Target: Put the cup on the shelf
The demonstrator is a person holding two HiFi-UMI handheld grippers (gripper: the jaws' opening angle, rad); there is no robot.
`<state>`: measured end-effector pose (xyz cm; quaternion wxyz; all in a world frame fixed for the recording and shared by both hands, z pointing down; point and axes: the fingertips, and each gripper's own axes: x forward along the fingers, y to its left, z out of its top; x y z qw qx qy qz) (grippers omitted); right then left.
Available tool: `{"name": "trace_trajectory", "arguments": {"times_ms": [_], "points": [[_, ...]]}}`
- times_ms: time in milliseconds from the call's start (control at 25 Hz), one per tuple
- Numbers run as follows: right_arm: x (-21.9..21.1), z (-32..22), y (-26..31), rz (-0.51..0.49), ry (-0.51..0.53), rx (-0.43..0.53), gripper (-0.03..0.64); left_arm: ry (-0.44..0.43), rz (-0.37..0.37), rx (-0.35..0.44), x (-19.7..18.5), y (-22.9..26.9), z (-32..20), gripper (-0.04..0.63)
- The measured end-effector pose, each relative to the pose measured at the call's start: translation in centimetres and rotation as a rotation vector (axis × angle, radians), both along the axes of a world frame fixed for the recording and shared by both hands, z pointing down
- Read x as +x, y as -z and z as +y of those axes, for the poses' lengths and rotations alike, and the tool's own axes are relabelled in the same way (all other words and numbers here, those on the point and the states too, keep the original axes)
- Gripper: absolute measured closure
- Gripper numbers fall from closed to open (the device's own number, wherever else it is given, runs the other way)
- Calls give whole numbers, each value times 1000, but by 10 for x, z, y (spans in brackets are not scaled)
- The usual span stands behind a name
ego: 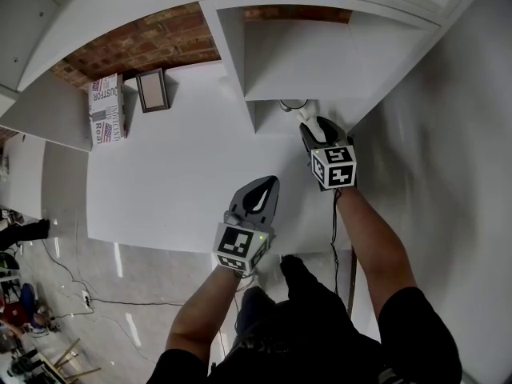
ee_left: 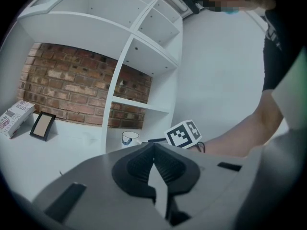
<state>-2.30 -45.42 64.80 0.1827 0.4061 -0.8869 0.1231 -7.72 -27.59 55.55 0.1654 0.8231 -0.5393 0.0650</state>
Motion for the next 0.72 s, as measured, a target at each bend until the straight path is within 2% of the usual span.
{"name": "trace_trajectory", "arguments": {"times_ms": [120,200,240,440,720], "points": [[5,17,16,-15,-19,20,462,-23,-9,21,2,12,10,591],[8,30,27,-22,-23,34,579,-38,-13,37,3,21,17,591],[9,37,33,-24,-20,39,615,-44,-15,42,3,25,21,591],[10,79,60,-16,-8,43,617,-62,-12,45,0,42,41,591],[4,140,117,-69,-13,62,617,-21,10,75,-17,71,63,591]]}}
